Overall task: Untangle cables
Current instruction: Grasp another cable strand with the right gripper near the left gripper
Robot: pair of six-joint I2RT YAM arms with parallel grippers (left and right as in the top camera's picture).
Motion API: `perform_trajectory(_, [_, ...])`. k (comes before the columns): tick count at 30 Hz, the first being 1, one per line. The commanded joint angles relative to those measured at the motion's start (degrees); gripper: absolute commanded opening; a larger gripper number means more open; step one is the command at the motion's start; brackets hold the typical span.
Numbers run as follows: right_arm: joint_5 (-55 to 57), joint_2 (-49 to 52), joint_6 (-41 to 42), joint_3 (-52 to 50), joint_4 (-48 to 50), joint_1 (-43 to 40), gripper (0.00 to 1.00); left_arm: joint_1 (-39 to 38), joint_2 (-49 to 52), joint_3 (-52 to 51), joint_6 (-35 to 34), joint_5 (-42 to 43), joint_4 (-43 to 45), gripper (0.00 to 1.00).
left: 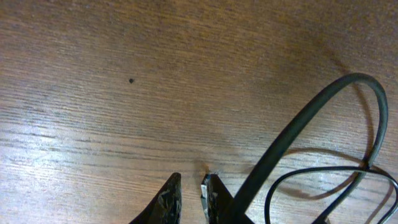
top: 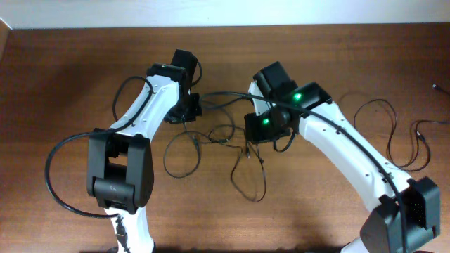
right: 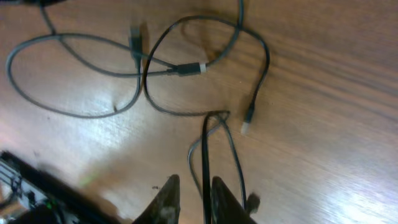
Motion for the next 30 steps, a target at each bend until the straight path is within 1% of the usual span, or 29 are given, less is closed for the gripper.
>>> perform_trajectory(1, [-2.51, -0.09, 13.55, -5.09, 6.27, -0.22, 0.18, -0.02, 0.28, 0.46, -0.76, -0.59, -0.11, 0.15])
perform_trajectory(3, [-2.54, -0.09, 17.07, -7.80, 11.21, -0.20, 0.18, 0.00, 0.28, 0.46, -0.76, -0.59, -0.11, 0.15])
perform_trajectory(4, [-2.60, -0.07, 17.22, -9.09, 13.40, -0.20, 0.20, -0.02, 0.28, 0.46, -0.76, -0.57, -0.11, 0.16])
perform_trajectory(7, [-3.78, -0.07, 17.25, -9.62, 13.03, -0.20, 0.31, 0.00, 0.28, 0.46, -0.76, -0.59, -0.11, 0.15])
perform_trajectory(9, [-4.22, -0.07, 17.59, -9.84, 12.76, -0.20, 0.33, 0.00, 0.28, 0.46, -0.76, -0.59, -0.11, 0.16])
perform_trajectory(11, [-4.31, -0.07, 17.09, -10.62, 12.74, -0.20, 0.46, -0.02, 0.28, 0.46, -0.76, -0.57, -0.11, 0.16])
perform_trajectory(12, [-5.62, -0.07, 13.99, -11.28, 12.57, -0.07, 0.70, -0.02, 0.28, 0.46, -0.76, -0.57, -0.13, 0.16])
perform_trajectory(13, [-6.29, -0.07, 9.44, -11.54, 12.55, 0.68, 0.79, -0.02, 0.28, 0.46, -0.76, -0.57, -0.13, 0.16])
perform_trajectory(14, [-6.34, -0.07, 5.11, -11.54, 12.63, 1.55, 0.83, -0.02, 0.28, 0.46, -0.76, -0.57, -0.13, 0.17])
perform_trajectory(15, [-6.32, -0.02, 0.44, -11.54, 13.33, 3.08, 0.83, -0.02, 0.28, 0.46, -0.76, -0.57, -0.13, 0.16])
perform_trajectory(16, [-5.33, 0.00, -2.21, -11.56, 14.03, 4.31, 0.83, -0.02, 0.28, 0.46, -0.79, -0.57, -0.13, 0.17])
perform_trajectory(20, [5.92, 0.48, -2.93, -11.56, 18.27, 9.03, 0.84, -0.02, 0.28, 0.46, -0.76, -0.55, -0.13, 0.17])
perform_trajectory(23, [5.90, 2.23, -3.02, -11.56, 20.96, 11.17, 0.83, -0.02, 0.28, 0.46, -0.76, -0.57, -0.15, 0.17])
perform_trajectory(25, [5.95, 3.69, -3.02, -11.58, 21.59, 11.80, 0.79, -0.02, 0.28, 0.46, -0.76, -0.57, -0.13, 0.17])
perform_trajectory(28, [9.16, 6.29, -3.02, -11.58, 22.97, 11.80, 0.76, -0.02, 0.28, 0.46, -0.76, -0.55, -0.13, 0.17])
perform_trajectory(29, [9.29, 6.75, -3.02, -11.58, 23.78, 11.80, 0.72, -0.02, 0.28, 0.46, -0.76, -0.57, -0.13, 0.17])
perform_trajectory(30, [9.29, 6.82, -3.02, -11.58, 24.33, 11.80, 0.63, -0.02, 0.28, 0.46, -0.76, -0.57, -0.13, 0.17])
